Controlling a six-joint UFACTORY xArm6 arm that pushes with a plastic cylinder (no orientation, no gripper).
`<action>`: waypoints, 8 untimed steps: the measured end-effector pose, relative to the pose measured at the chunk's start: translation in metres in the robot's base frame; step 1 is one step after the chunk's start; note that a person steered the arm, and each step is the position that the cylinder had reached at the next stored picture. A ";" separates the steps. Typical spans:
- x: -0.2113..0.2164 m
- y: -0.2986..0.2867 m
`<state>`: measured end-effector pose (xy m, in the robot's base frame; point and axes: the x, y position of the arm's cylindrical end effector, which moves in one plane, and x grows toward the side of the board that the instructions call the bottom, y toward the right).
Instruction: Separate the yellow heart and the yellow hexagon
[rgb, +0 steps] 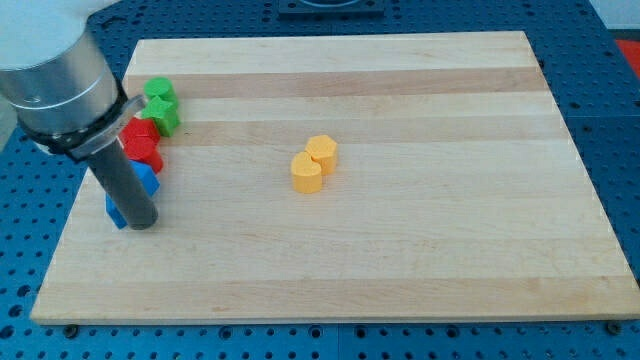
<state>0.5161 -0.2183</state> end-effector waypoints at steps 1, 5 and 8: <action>0.000 -0.004; 0.000 0.270; -0.062 0.263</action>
<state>0.4542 0.0445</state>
